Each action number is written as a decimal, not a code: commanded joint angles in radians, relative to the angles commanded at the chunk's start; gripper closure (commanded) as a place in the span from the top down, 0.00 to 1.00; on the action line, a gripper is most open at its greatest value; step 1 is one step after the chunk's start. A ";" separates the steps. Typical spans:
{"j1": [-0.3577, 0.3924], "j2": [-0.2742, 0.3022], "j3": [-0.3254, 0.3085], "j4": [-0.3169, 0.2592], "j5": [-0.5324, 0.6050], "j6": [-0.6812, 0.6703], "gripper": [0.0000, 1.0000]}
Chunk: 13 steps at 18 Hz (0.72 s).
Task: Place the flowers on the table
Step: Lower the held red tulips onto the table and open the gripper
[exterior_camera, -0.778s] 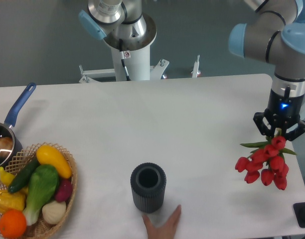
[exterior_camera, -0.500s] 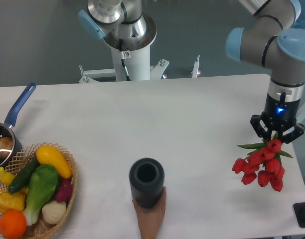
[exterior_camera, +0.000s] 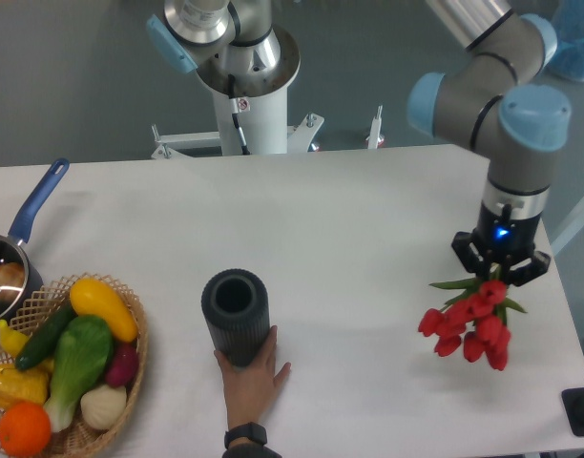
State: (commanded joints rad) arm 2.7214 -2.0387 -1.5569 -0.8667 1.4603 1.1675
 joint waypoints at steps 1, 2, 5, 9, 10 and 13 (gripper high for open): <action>-0.005 0.003 -0.011 0.000 0.000 0.000 0.18; -0.008 0.006 -0.018 -0.002 0.000 0.001 0.26; -0.009 0.006 -0.037 0.005 0.003 0.006 1.00; 0.009 0.006 -0.037 0.009 0.005 0.014 1.00; 0.021 0.008 -0.037 0.009 0.003 0.012 1.00; 0.035 0.008 -0.035 0.018 0.002 0.015 1.00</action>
State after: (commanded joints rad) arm 2.7565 -2.0310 -1.5923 -0.8484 1.4619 1.1827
